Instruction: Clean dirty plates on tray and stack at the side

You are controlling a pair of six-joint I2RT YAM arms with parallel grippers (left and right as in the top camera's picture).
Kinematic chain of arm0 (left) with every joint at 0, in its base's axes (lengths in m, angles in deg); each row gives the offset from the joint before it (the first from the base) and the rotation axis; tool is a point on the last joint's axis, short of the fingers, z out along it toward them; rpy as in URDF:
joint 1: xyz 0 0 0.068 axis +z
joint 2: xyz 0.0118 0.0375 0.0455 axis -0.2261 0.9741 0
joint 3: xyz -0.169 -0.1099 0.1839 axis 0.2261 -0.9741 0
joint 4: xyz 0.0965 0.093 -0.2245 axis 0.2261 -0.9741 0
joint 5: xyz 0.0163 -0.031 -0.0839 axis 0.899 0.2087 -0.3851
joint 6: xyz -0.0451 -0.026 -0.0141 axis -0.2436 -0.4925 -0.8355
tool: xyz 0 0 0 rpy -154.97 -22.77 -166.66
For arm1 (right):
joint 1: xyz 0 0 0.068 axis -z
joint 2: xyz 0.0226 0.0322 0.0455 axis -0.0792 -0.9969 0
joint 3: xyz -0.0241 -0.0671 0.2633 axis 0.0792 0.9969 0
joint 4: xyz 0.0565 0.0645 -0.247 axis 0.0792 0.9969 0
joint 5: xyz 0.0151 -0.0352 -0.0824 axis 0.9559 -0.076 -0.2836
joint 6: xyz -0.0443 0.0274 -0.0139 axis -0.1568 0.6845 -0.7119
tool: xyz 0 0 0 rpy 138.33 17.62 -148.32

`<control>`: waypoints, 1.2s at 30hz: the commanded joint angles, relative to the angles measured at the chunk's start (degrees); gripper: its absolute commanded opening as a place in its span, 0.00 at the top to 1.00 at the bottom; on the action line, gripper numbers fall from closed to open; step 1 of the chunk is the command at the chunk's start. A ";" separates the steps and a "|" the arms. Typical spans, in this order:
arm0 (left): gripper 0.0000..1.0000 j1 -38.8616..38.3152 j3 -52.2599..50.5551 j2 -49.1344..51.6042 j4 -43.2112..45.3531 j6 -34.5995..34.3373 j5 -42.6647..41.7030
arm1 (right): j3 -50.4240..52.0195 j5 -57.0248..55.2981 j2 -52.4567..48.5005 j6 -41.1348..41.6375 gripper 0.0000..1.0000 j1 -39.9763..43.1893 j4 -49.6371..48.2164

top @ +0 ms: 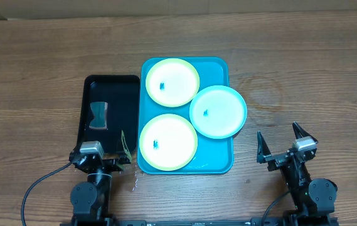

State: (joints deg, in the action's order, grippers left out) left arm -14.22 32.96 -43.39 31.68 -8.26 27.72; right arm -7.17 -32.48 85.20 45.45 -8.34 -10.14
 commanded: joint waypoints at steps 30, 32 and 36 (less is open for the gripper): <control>0.00 -0.37 -0.20 -0.39 0.68 1.25 0.37 | 0.59 -0.48 0.57 -0.20 0.00 0.11 -0.39; 0.00 -0.37 -0.20 -0.39 1.92 1.22 0.35 | 0.59 -0.48 0.57 1.09 0.00 0.11 -0.87; 0.00 -0.37 -0.20 -0.39 6.14 1.20 0.33 | 0.57 -0.48 0.57 3.13 0.00 0.11 -2.69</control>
State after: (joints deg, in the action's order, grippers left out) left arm -14.22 32.96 -43.39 35.90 -8.26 27.72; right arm -7.17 -32.50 85.20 46.63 -8.34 -11.75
